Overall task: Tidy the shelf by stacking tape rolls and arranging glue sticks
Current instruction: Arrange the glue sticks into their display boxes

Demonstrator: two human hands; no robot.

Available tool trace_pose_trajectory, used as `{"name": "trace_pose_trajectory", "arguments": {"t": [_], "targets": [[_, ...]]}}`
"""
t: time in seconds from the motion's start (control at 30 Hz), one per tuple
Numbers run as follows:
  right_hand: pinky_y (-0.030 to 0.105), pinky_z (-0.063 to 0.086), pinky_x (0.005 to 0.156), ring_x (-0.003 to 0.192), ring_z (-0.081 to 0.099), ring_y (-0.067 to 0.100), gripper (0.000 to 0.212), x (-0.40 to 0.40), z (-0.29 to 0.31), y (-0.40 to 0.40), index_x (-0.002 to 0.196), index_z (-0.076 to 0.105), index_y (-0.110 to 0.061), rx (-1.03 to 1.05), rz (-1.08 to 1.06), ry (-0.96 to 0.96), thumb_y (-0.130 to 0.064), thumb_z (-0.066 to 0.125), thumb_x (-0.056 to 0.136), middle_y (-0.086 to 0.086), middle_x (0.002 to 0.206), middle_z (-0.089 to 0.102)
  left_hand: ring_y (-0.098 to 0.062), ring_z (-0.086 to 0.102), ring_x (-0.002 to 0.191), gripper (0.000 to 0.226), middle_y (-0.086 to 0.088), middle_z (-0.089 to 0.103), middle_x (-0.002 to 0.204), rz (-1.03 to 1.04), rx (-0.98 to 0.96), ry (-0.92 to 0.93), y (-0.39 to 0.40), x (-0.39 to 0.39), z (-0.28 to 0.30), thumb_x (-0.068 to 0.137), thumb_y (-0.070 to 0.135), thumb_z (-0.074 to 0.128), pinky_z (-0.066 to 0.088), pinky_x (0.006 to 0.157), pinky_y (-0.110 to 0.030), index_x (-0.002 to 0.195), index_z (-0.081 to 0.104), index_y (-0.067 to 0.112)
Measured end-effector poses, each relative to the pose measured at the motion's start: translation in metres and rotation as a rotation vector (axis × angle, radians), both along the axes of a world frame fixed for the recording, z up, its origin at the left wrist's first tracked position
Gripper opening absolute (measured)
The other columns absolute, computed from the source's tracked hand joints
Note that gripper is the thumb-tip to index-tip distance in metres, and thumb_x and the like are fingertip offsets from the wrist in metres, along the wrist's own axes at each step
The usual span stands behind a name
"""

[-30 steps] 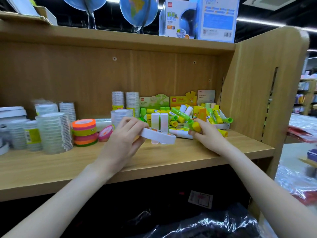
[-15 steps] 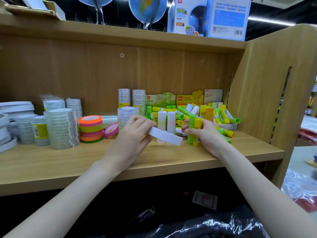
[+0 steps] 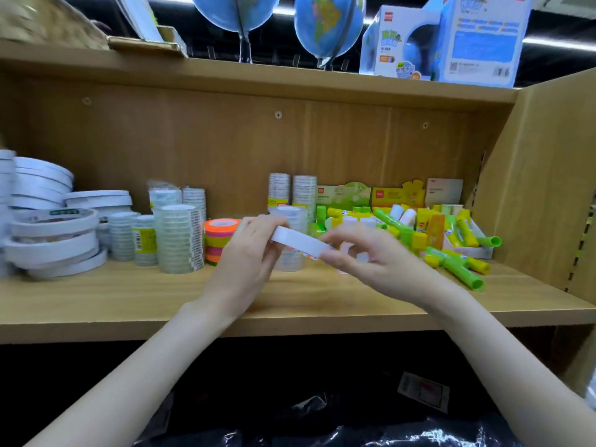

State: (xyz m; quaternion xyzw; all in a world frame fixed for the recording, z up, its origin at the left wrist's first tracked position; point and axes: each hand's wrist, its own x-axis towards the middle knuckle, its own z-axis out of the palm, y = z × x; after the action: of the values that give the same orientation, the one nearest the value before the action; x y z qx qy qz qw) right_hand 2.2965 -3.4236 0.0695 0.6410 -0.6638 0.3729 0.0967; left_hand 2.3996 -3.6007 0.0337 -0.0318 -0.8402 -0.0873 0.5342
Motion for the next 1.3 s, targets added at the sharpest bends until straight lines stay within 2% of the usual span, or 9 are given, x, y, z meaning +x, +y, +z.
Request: {"name": "trace_pose_trajectory", "arguments": {"t": [0.13,0.27,0.4,0.53,0.63,0.73,1.03,1.2,1.3], "targets": [[0.016,0.039,0.070,0.081,0.046,0.001,0.004,0.028,-0.009,-0.056,0.087,0.059,-0.033,0.083,0.177,0.031,-0.033,0.056,0.083,-0.022,0.086,0.060,-0.014,0.048,0.091,0.027,0.007,0.054,0.100,0.070,0.020,-0.030,-0.039,0.056,-0.003,0.088,0.023,0.041,0.032,0.082,-0.011,0.109,0.055,0.014],[0.010,0.038,0.069,0.080,0.048,-0.009,0.025,0.061,-0.008,-0.118,0.096,0.067,-0.010,0.031,0.265,0.057,-0.029,0.059,0.080,-0.014,0.083,0.058,-0.013,0.051,0.098,0.042,-0.005,0.059,0.111,0.277,0.070,-0.043,-0.089,0.124,-0.007,0.081,0.027,0.044,0.040,0.084,-0.021,0.118,0.053,0.010],[0.019,0.046,0.079,0.085,0.049,-0.001,0.019,0.096,0.001,-0.181,0.102,0.067,-0.007,-0.072,0.285,0.016,-0.013,0.066,0.084,-0.021,0.082,0.053,-0.032,0.050,0.108,0.044,-0.016,0.054,0.118,0.593,0.197,-0.048,-0.142,0.184,-0.012,0.082,0.012,0.055,0.037,0.094,-0.038,0.125,0.047,0.006],[0.025,0.032,0.084,0.099,0.049,0.028,0.021,0.134,0.029,-0.258,0.108,0.065,-0.004,-0.160,0.155,0.143,-0.008,0.059,0.087,0.011,0.100,0.065,-0.040,0.044,0.117,0.049,-0.024,0.048,0.125,0.796,0.333,-0.152,-0.171,0.204,-0.019,0.080,0.007,0.058,0.033,0.100,-0.045,0.126,0.045,-0.003],[0.025,0.026,0.089,0.109,0.048,0.031,0.032,0.146,0.034,-0.307,0.119,0.059,-0.007,-0.055,0.048,0.206,-0.003,0.049,0.089,0.014,0.116,0.060,-0.034,0.038,0.124,0.053,-0.019,0.042,0.131,0.787,0.374,-0.145,-0.176,0.203,-0.022,0.082,0.006,0.059,0.028,0.105,-0.039,0.132,0.040,0.000],[0.027,0.030,0.094,0.114,0.049,0.032,0.040,0.150,0.025,-0.317,0.121,0.057,-0.007,-0.051,0.063,0.103,0.004,0.043,0.085,0.017,0.121,0.055,-0.033,0.038,0.124,0.054,-0.017,0.043,0.132,0.763,0.338,-0.130,-0.176,0.202,-0.024,0.082,0.005,0.057,0.029,0.105,-0.039,0.132,0.039,0.001],[0.042,0.045,0.092,0.099,0.055,0.025,0.028,0.108,0.021,-0.224,0.100,0.065,-0.006,-0.291,0.050,0.096,0.004,0.046,0.083,0.011,0.107,0.060,-0.035,0.048,0.110,0.043,-0.017,0.052,0.116,0.667,0.239,0.018,-0.152,0.182,-0.017,0.076,-0.004,0.058,0.036,0.096,-0.045,0.118,0.050,0.000],[0.026,0.039,0.083,0.088,0.054,0.018,0.021,0.081,0.035,-0.158,0.093,0.068,-0.011,-0.275,-0.101,0.113,-0.006,0.050,0.084,0.008,0.100,0.062,-0.029,0.050,0.102,0.040,-0.015,0.053,0.109,0.477,0.196,0.049,-0.114,0.132,-0.002,0.077,0.020,0.040,0.037,0.088,-0.036,0.112,0.052,0.002],[0.020,0.041,0.086,0.096,0.055,0.018,0.019,0.054,0.034,-0.119,0.094,0.069,-0.013,-0.245,-0.212,0.048,-0.003,0.055,0.085,0.009,0.105,0.060,-0.024,0.049,0.103,0.041,-0.013,0.053,0.109,0.344,0.201,0.051,-0.086,0.098,0.006,0.078,0.021,0.039,0.033,0.089,-0.026,0.112,0.052,0.002]]}}
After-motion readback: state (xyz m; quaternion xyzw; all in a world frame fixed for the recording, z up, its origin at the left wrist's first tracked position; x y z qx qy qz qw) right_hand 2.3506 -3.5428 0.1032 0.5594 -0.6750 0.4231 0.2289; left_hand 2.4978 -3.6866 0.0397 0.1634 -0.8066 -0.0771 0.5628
